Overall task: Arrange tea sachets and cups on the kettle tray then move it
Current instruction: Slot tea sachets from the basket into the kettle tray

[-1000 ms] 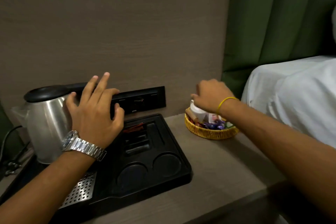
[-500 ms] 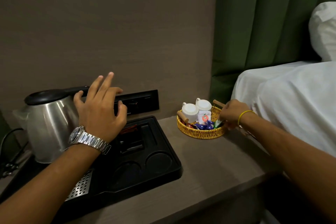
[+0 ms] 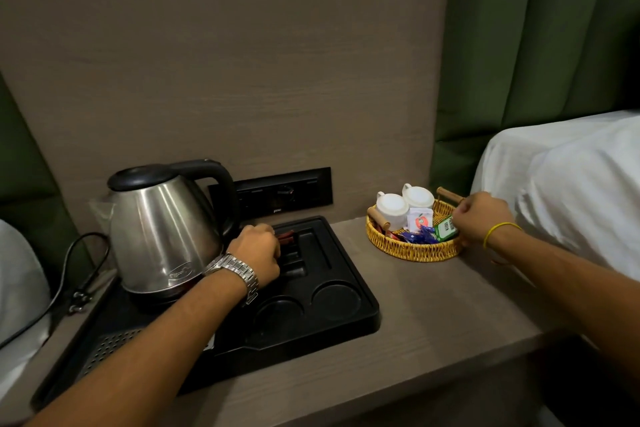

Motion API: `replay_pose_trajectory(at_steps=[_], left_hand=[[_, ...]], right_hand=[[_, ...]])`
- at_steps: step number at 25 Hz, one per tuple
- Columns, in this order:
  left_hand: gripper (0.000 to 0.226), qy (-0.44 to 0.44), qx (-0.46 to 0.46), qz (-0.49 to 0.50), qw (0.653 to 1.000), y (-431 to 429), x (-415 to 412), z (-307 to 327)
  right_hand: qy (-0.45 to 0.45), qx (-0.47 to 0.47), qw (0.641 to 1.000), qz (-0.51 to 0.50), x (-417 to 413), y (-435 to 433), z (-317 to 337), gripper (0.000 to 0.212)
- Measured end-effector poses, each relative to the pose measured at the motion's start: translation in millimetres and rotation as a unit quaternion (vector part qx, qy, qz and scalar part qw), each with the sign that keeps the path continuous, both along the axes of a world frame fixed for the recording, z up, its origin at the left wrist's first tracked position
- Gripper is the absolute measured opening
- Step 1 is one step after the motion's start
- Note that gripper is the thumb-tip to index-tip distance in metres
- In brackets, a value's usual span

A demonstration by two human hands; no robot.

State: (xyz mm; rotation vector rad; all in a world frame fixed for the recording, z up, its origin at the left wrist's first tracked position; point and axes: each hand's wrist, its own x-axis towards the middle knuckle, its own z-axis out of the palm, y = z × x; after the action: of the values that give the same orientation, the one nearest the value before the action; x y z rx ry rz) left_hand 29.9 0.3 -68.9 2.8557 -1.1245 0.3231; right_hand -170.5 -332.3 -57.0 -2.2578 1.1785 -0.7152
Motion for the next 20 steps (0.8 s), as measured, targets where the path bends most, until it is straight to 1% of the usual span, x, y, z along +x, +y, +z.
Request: replay_pose_trajectory(at_steps=[3,6,7,9,12,14,16,18,20], left_hand=[[0.040,0.002,-0.014,0.016,1.000,-3.4,11.3,-9.3],[0.048,-0.016,-0.054,0.025,0.998,-10.2,21.5,-12.4],[0.050,-0.020,-0.057,0.027,0.998,-12.6,25.1,-12.7],[0.050,-0.020,-0.053,0.034,0.998,-17.3,32.8,-13.3],[0.046,-0.011,-0.045,0.041,0.998,-23.2,43.2,-17.0],[0.045,0.004,-0.061,0.048,0.997,-25.4,46.7,-18.8],[0.046,0.025,-0.102,0.054,0.993,-26.8,46.7,-18.7],[0.048,0.025,-0.118,0.045,0.992,-26.7,45.7,-17.8],[0.054,0.018,-0.117,0.034,0.992,-26.1,45.6,-17.2]], right_hand=[[-0.031,-0.006,0.999,-0.007,-5.9,-3.6,-0.1,0.025],[-0.079,-0.036,0.996,-0.021,-13.3,-2.9,9.3,0.020],[-0.104,-0.045,0.993,-0.027,-16.1,-2.5,12.7,0.019],[-0.152,-0.064,0.986,-0.027,-21.3,-0.9,19.8,0.022],[-0.209,-0.097,0.973,-0.006,-26.2,6.2,34.5,0.025],[-0.235,-0.118,0.964,0.024,-23.2,18.5,45.4,0.021],[-0.248,-0.121,0.959,0.070,-13.4,36.2,52.0,0.018],[-0.243,-0.110,0.954,0.136,1.5,56.9,54.1,0.017],[-0.224,-0.100,0.948,0.201,18.3,77.1,53.3,0.021]])
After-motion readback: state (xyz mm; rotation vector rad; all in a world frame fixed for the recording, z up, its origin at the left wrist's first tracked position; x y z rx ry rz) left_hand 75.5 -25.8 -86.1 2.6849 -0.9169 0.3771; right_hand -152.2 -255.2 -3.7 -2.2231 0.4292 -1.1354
